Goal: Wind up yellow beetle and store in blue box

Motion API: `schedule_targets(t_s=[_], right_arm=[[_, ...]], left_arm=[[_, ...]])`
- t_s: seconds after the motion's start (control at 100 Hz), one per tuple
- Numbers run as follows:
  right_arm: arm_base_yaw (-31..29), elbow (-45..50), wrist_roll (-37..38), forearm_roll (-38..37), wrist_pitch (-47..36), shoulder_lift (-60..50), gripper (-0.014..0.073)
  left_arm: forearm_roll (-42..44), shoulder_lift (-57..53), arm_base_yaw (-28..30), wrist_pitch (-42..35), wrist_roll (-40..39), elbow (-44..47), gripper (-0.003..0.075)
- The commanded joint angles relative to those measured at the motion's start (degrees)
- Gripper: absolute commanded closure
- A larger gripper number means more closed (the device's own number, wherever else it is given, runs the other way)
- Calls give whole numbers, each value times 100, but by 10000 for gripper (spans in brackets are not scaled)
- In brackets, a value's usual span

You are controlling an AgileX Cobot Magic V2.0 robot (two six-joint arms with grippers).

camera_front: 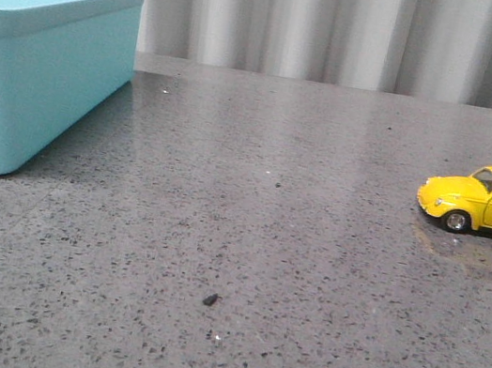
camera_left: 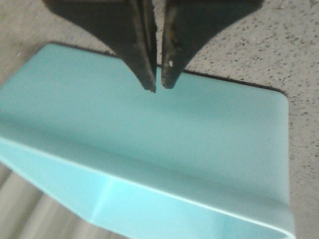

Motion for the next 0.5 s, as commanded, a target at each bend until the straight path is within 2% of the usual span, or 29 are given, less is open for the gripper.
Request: schedule_targets(t_s=[0.0,0.24,0.35,0.49], right_arm=[[-41,144,-17,19,-465,80,635],[-41,103,-17,33,-771,80,635],[-41,-52,-17,72,-814,80,635],[-41,-360,-17,72,-450,80,635]], left_arm=[[-808,69,-1,-682,-39,157,741],[-2395,69,-1,-739,-39,157,741],[-2425,69,-1,-739,-39,157,741],[-2264,82,-1,-739,-1,51,741]])
